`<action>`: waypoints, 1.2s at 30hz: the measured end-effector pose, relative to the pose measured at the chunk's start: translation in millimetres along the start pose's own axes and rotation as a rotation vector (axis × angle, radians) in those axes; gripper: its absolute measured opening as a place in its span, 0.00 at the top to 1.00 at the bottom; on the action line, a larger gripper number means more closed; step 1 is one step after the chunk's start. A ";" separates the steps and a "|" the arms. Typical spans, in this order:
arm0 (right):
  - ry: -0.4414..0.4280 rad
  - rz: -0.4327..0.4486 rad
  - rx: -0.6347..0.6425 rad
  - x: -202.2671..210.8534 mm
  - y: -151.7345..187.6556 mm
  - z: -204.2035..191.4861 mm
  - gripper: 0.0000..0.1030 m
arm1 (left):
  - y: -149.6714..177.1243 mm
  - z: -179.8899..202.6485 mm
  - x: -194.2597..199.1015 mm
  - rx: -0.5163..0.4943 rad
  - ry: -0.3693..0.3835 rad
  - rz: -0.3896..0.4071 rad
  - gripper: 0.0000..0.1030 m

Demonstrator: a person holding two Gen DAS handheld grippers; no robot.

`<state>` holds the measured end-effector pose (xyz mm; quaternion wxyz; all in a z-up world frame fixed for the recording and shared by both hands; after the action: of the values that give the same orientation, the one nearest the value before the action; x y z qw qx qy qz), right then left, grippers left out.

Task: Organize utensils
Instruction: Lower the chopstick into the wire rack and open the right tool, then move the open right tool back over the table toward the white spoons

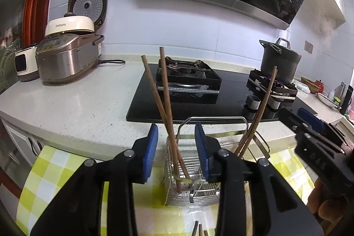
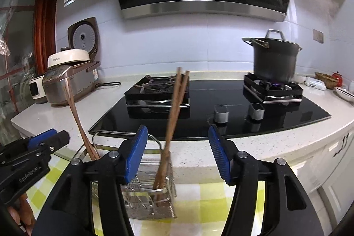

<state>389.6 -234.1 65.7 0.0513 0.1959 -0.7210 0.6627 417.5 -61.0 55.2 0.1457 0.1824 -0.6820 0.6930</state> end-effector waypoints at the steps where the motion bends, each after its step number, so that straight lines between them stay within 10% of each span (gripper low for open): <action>1: 0.006 0.001 -0.008 3.5 1.1 2.9 0.46 | 1.2 -2.0 2.5 0.001 -0.003 0.000 0.66; 20: 0.051 -0.101 -0.091 96.5 96.6 21.8 0.37 | 73.9 -39.9 72.6 -0.056 -0.045 -0.057 0.41; 36: 0.050 -0.419 -0.178 124.3 214.9 7.6 0.28 | 175.0 -44.7 98.2 -0.094 0.026 -0.250 0.42</action>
<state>201.6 -258.5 -94.8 0.2227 0.3196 -0.7187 0.5759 248.7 -25.7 -56.8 0.2479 0.2499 -0.6839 0.6391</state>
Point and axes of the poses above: each gripper's, at about its wrist camera, not at the fingertips, and x roughly against the way its jaws point, z to its right, y to its underside, the point moved 8 cm from there along -x, roughly the way its jaws point, and after that the axes turned 13 degrees about -y, right-handed, at the moved point
